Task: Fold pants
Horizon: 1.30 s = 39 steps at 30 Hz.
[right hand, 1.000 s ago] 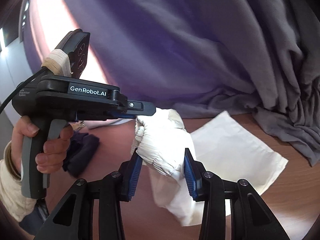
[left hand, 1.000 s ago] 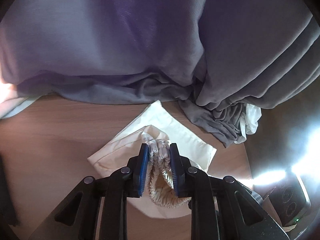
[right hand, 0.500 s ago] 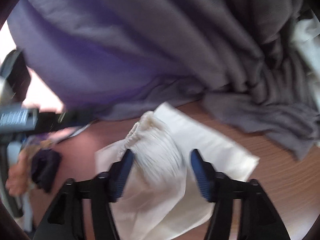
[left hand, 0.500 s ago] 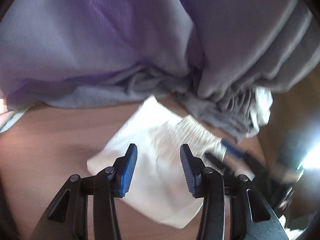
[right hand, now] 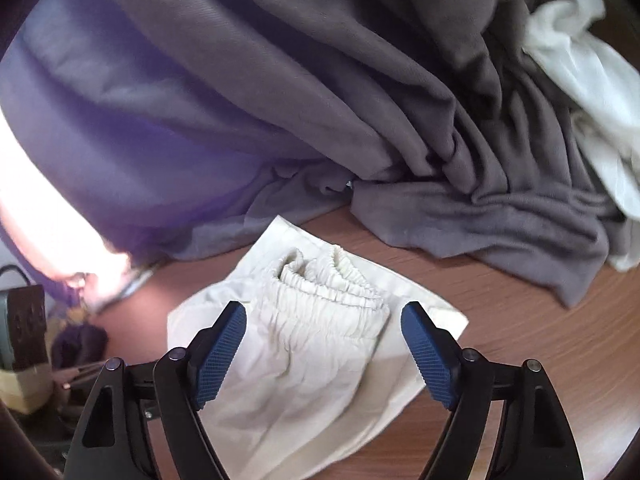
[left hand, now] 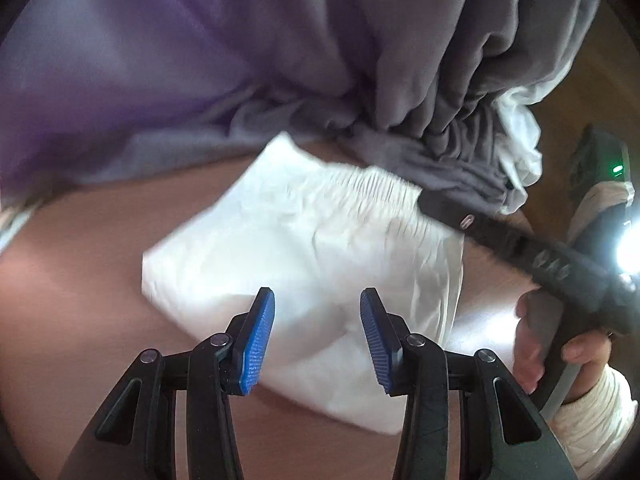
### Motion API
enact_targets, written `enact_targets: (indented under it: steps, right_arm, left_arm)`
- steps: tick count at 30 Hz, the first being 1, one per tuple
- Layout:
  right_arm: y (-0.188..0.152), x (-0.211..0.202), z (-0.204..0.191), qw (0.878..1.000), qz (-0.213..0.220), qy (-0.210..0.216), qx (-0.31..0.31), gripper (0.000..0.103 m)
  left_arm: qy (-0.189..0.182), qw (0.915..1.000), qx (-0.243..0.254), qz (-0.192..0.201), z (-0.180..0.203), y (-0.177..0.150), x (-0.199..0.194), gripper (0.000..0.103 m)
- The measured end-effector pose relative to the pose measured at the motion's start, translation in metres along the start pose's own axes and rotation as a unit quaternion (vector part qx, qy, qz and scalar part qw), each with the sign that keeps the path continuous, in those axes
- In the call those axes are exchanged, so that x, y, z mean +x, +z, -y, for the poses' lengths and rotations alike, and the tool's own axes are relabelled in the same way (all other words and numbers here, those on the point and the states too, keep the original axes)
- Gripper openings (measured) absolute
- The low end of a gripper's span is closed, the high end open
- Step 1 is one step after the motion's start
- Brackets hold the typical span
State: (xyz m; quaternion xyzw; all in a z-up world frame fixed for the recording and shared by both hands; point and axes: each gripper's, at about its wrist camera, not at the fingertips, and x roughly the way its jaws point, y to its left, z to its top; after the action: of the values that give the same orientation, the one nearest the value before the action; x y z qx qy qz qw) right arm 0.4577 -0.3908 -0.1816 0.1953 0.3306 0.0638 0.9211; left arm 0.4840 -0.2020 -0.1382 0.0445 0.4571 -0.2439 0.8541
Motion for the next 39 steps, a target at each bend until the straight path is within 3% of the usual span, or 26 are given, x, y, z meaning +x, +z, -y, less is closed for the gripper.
enact_targets:
  steps: [4,11,14,16,18,20,23,25,28,39]
  right_arm:
    - [-0.004,0.010,-0.003,1.000,-0.004,-0.020,0.019,0.081]
    - [-0.003,0.027,-0.005,0.999,-0.015,-0.036,0.037,0.078]
    - [-0.002,0.029,0.002,0.997,-0.014,-0.036,0.063,0.059]
    - [0.000,0.030,0.005,0.997,-0.019,-0.031,0.063,0.055]
    - [0.001,0.030,0.006,0.998,-0.022,-0.031,0.057,0.038]
    - [0.002,0.026,0.008,0.998,-0.017,-0.013,0.053,0.031]
    - [0.006,0.010,0.009,0.997,0.016,0.047,0.054,0.027]
    - [0.009,-0.004,0.009,0.996,0.043,0.062,0.048,0.026]
    - [0.008,-0.011,0.007,0.997,0.057,0.031,0.030,0.025]
    - [0.005,0.012,0.026,0.998,0.018,-0.066,-0.017,0.025]
  left_arm:
    - [0.018,0.9994,0.026,0.018,-0.010,0.019,0.001,0.044]
    - [-0.009,0.9997,0.021,-0.005,-0.013,0.005,0.013,0.044]
    - [-0.012,0.9996,0.021,-0.015,-0.009,-0.005,0.020,0.044]
    - [-0.017,0.9994,0.026,-0.016,-0.005,-0.008,0.021,0.044]
    - [-0.025,0.9992,0.027,-0.015,0.000,-0.012,0.021,0.044]
    - [-0.037,0.9989,0.027,-0.010,0.004,-0.015,0.019,0.044]
    - [-0.044,0.9983,0.038,-0.008,0.013,-0.022,0.022,0.046]
    - [-0.044,0.9980,0.043,-0.014,0.019,-0.026,0.027,0.047]
    - [-0.045,0.9979,0.039,-0.026,0.021,-0.030,0.037,0.047]
    - [-0.038,0.9981,0.042,-0.023,0.024,-0.031,0.047,0.048]
